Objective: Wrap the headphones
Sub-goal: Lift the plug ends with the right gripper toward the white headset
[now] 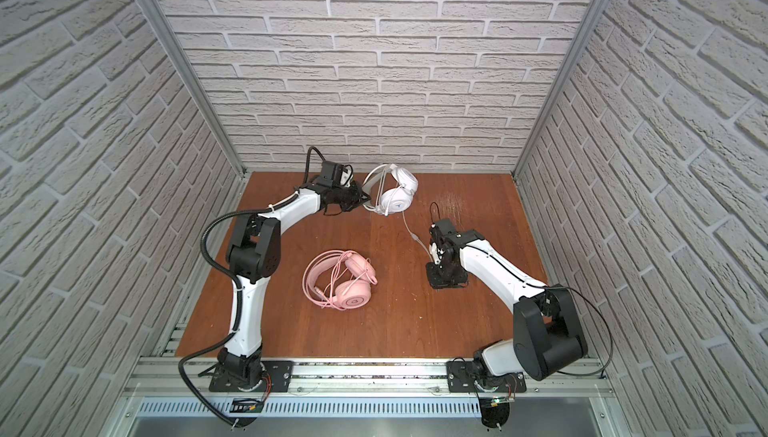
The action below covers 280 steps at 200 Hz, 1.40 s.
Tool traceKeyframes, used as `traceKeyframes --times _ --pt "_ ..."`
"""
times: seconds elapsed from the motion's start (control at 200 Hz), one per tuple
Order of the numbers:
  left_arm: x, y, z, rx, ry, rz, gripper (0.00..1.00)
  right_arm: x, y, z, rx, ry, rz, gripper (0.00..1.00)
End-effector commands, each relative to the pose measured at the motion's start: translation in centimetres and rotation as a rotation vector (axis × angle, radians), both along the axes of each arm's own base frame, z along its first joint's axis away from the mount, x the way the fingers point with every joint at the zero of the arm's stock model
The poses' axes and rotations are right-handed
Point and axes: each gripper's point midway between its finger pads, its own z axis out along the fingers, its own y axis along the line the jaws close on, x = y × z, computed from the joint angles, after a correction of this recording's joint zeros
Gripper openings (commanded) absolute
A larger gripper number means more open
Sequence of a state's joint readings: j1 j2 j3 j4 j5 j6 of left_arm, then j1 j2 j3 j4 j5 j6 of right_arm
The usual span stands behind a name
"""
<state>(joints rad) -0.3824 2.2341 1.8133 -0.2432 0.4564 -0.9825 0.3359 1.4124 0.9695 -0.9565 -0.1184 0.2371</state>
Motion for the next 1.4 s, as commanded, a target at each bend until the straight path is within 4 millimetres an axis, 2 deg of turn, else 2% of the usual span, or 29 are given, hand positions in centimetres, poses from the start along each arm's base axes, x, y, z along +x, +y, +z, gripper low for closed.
traceKeyframes --times 0.0,0.275,0.42,0.56,0.84,0.99,1.12,1.395 --pt "1.6 0.8 3.9 0.031 -0.095 0.036 0.00 0.0 1.9 2.3 0.062 -0.053 0.077 0.06" --pt "2.0 2.5 2.9 0.204 -0.082 0.077 0.00 0.0 4.9 5.6 0.106 -0.132 0.269 0.06" --pt "2.0 3.3 1.9 0.269 -0.061 0.098 0.00 -0.7 6.0 6.5 0.127 -0.147 0.373 0.06" --pt "1.8 3.4 1.5 0.303 -0.060 0.092 0.00 -0.8 7.3 7.2 0.188 -0.158 0.421 0.06" --pt "1.2 3.7 0.8 0.441 -0.081 0.061 0.00 0.5 10.9 11.6 0.371 -0.288 0.498 0.06" --pt "1.3 3.4 1.0 0.446 -0.086 0.054 0.00 0.9 12.1 12.6 0.421 -0.278 0.540 0.06" --pt "1.0 3.1 1.3 0.478 -0.104 0.031 0.00 2.1 12.8 13.8 0.439 -0.325 0.551 0.06" --pt "0.0 3.0 1.2 0.535 -0.112 -0.019 0.00 6.5 14.3 18.0 0.496 -0.510 0.496 0.06"
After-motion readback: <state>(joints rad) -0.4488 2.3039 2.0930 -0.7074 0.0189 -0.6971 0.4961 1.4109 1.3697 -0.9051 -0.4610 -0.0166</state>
